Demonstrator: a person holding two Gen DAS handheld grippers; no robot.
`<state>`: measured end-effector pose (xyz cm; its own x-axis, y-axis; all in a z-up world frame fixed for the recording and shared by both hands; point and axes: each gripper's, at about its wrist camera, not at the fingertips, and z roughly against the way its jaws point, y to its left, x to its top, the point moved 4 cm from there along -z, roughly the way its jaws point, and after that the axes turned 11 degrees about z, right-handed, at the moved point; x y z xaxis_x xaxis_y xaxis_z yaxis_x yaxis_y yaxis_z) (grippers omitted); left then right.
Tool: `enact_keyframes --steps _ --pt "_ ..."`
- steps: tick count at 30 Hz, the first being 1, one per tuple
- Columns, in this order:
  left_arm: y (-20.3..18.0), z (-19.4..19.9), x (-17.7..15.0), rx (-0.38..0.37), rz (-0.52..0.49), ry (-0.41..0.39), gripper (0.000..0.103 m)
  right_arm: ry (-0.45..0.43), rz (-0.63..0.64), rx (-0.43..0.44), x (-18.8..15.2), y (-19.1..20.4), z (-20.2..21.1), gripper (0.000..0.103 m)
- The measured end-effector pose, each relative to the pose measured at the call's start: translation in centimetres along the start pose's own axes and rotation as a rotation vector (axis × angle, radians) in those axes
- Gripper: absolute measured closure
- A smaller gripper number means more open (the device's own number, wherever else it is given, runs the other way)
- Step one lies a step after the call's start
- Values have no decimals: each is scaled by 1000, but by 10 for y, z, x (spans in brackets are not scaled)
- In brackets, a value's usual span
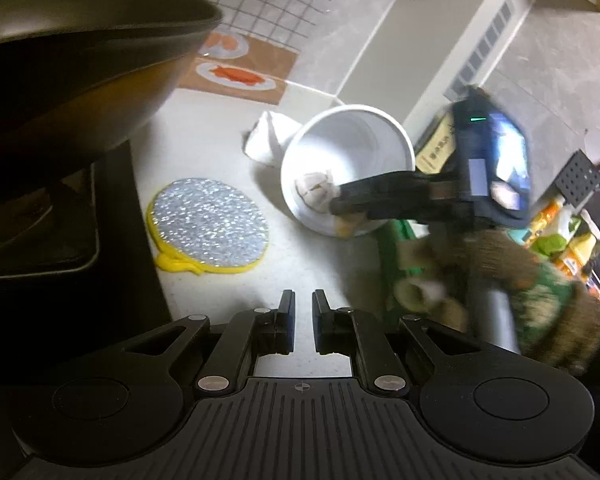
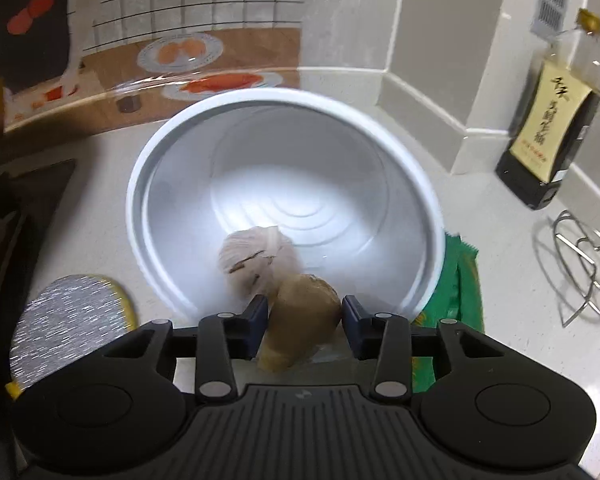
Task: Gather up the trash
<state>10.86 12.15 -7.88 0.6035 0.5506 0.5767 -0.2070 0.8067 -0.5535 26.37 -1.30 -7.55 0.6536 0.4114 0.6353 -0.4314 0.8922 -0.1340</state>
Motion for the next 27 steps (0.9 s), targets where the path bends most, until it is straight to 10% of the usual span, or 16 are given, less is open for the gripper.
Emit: enact_keyframes --steps 10,27 --pt "-1 -21 -3 27 20 47 92 40 9 276 -34 19 48 62" --pt "0 -24 -5 19 25 37 92 -61 31 224 -50 1 79 56"
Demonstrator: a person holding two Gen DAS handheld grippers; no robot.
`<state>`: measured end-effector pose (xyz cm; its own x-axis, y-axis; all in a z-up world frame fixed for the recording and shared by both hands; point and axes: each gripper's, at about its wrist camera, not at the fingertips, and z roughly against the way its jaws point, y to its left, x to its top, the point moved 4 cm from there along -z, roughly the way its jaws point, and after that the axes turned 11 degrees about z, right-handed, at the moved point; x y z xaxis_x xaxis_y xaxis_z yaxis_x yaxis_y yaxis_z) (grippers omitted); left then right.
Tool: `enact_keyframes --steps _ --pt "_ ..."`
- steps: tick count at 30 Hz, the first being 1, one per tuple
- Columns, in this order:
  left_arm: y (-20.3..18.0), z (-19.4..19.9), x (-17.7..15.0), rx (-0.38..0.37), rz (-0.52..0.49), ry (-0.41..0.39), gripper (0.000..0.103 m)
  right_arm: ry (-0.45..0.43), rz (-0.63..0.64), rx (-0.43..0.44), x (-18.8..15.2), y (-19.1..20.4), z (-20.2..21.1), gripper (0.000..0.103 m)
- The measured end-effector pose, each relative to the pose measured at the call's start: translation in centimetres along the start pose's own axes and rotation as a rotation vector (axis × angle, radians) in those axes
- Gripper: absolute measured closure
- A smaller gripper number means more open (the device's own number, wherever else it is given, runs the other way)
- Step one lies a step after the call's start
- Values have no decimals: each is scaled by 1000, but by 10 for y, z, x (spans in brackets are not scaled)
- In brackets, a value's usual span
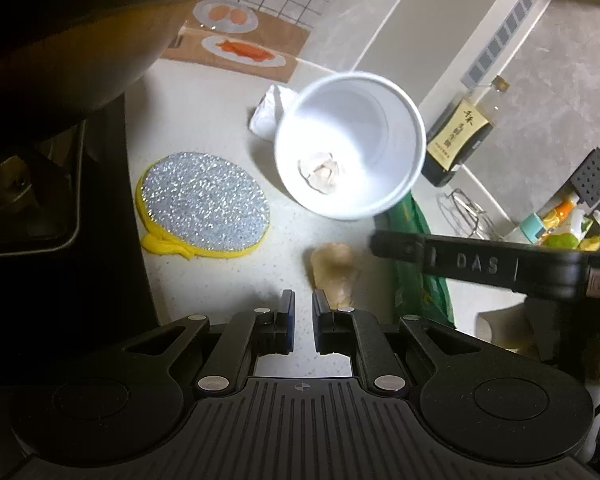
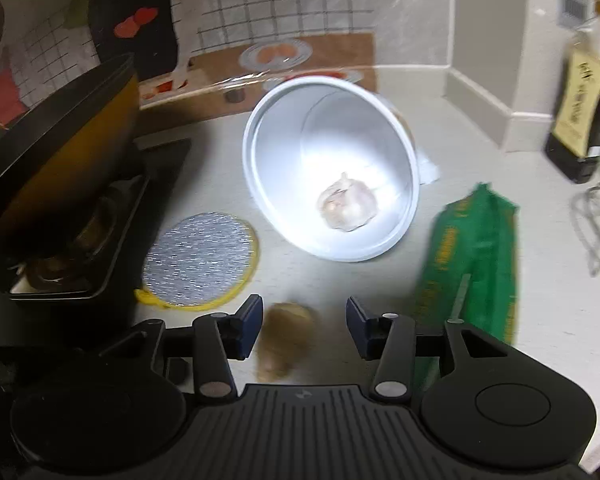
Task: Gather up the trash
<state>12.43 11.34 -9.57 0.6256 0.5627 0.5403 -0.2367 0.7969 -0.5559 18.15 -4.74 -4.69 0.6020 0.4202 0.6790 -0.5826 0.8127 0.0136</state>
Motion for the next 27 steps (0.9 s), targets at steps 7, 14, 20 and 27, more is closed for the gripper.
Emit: enact_keyframes --steps 7,14,20,27 --pt "-6 1 -5 6 -27 -4 92 -26 112 -311 -24 -23 10 49" --pt "-20 -3 -12 9 -49 15 91 10 -49 -260 -54 -54 6 49" --pt "-50 -7 -10 -69 -93 8 91 4 -134 -240 -78 -66 13 49" --pt "-104 -42 9 -106 -194 14 91 -44 -238 -256 -103 -94 43 49"
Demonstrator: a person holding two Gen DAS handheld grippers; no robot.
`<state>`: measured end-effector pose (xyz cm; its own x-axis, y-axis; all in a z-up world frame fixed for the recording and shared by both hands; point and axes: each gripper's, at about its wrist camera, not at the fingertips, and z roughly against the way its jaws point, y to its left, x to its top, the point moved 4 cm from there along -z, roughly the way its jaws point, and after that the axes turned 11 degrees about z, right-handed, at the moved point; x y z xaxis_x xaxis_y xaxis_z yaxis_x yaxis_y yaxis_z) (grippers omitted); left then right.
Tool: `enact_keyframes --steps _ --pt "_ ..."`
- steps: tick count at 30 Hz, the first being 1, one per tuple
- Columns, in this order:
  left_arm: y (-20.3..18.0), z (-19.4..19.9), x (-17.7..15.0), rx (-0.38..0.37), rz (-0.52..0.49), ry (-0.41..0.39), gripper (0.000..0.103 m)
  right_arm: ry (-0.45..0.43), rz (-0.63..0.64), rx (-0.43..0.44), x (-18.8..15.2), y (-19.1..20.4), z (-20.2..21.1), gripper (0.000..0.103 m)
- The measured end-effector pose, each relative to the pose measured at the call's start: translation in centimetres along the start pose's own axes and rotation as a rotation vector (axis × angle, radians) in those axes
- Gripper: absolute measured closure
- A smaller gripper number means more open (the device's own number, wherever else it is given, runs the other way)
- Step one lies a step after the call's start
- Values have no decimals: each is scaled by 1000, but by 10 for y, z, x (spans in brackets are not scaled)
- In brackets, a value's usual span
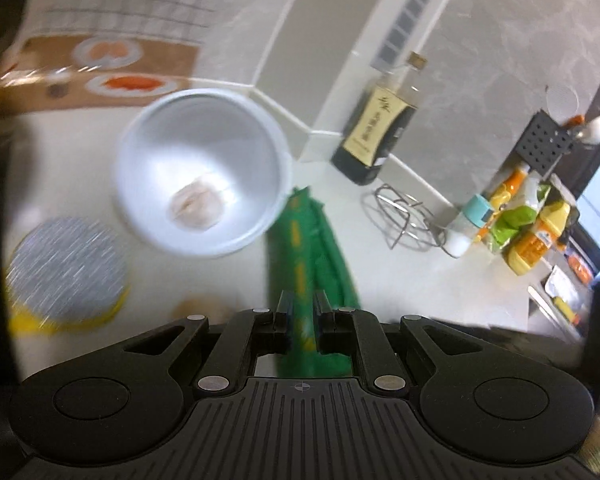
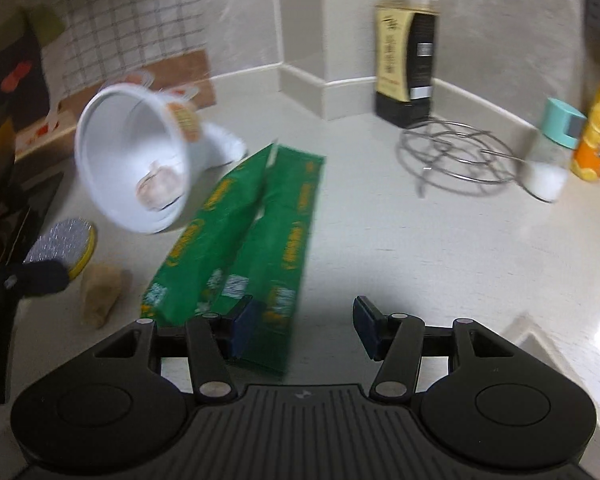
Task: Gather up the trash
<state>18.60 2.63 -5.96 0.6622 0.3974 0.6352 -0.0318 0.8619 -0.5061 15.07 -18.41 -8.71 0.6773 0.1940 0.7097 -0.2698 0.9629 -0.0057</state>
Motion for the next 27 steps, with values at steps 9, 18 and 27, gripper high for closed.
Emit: enact_keyframes --steps 9,18,27 --pt "-29 -107 18 225 -204 92 82 -72 -61 7 -19 -37 29 49" --pt "-46 -128 9 261 -295 122 80 -44 -119 23 -44 -61 27 49" --pt "-62 -137 4 357 -403 103 78 -41 -130 35 -52 -64 31 49"
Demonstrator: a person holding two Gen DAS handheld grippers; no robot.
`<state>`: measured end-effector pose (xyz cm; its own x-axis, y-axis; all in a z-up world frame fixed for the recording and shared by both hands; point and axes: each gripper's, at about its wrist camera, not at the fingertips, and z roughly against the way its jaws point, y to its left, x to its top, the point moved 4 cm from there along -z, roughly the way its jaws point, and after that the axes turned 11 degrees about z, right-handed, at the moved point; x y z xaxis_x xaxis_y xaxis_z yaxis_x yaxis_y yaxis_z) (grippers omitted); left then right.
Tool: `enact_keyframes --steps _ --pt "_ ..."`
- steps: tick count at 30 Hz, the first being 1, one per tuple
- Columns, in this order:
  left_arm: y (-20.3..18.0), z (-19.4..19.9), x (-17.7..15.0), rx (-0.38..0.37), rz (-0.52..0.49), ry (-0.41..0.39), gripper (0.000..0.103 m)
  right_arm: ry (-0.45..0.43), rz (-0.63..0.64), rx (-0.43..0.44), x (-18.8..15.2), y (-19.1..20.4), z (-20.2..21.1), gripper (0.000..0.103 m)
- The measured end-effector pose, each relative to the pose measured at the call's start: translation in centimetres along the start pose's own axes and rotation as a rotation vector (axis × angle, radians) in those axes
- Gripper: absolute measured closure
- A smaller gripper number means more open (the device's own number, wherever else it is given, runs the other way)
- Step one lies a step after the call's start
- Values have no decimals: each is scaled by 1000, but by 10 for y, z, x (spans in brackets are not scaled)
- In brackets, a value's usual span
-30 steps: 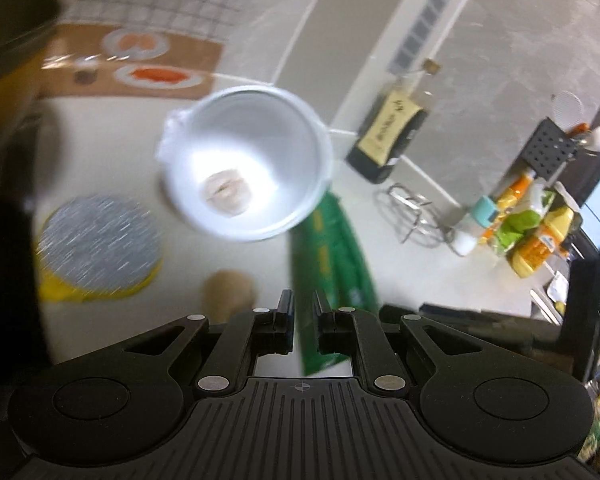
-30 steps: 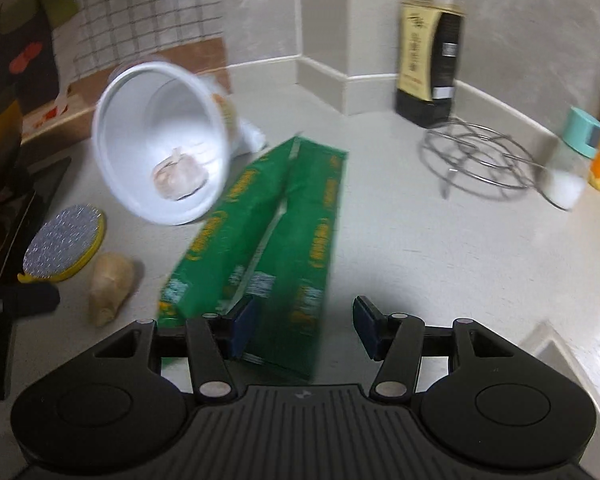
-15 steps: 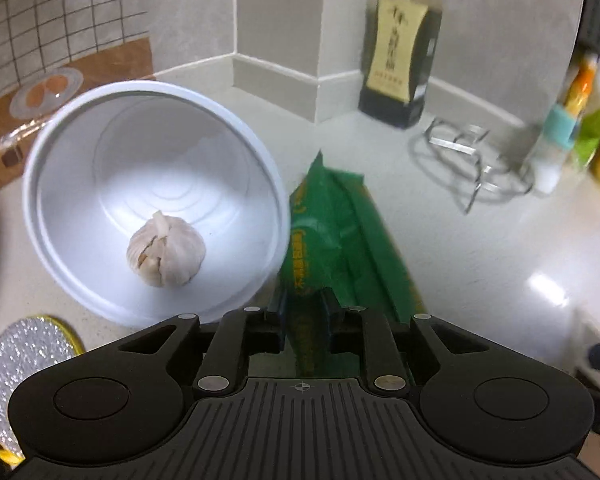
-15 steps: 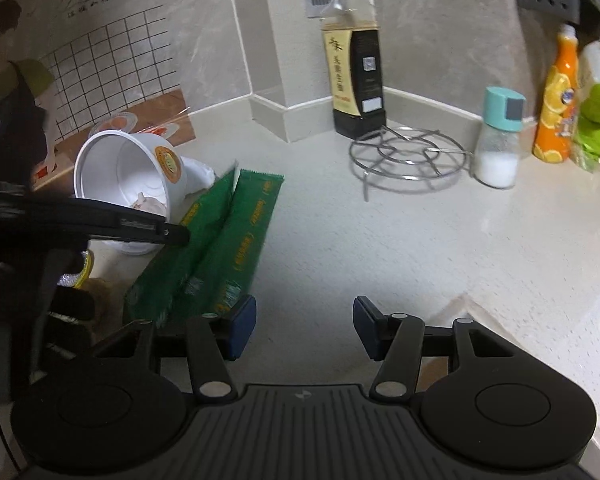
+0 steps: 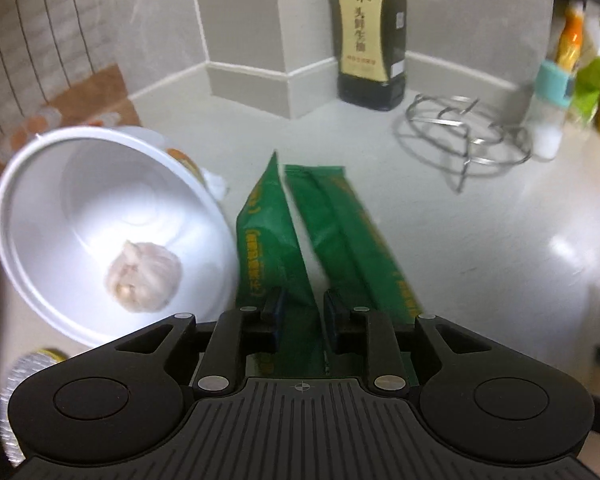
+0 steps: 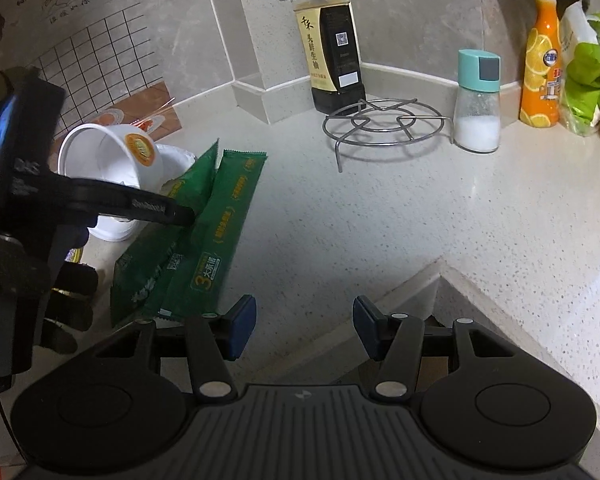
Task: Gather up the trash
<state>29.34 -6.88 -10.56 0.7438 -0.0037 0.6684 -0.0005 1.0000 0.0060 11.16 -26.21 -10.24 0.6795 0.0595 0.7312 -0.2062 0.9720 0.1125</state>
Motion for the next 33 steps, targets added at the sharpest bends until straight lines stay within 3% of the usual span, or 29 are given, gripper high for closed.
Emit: enact_keyframes --steps 4,6,9,11,16,20,23,28,32,33 --pt "-3 0 -4 -26 -18 -1 73 5 -4 3 -5 -2 2 49" --pt "-4 -4 -11 -160 44 95 72 11 -9 4 -7 -3 1 49" --pt "-5 9 -23 -280 70 89 72 9 -16 9 -9 -3 1 49" --pt "2 29 -25 -325 112 9 71 -1 -14 13 -9 -2 2 49" --pt "32 47 -8 -161 195 -125 72 -17 -14 26 -7 -1 0 49" --pt "63 82 -9 -155 282 -210 72 -30 35 38 -6 7 1 49" --pt "87 105 -20 -88 306 -266 72 -33 65 46 -6 11 -1 49" --pt "99 91 -43 -19 281 -202 72 -13 72 75 -4 19 -13 49" --pt "86 80 -70 74 121 -170 71 -4 103 91 -3 32 -16 49" --pt "84 74 -74 79 112 -157 66 -1 109 95 -3 35 -16 49"
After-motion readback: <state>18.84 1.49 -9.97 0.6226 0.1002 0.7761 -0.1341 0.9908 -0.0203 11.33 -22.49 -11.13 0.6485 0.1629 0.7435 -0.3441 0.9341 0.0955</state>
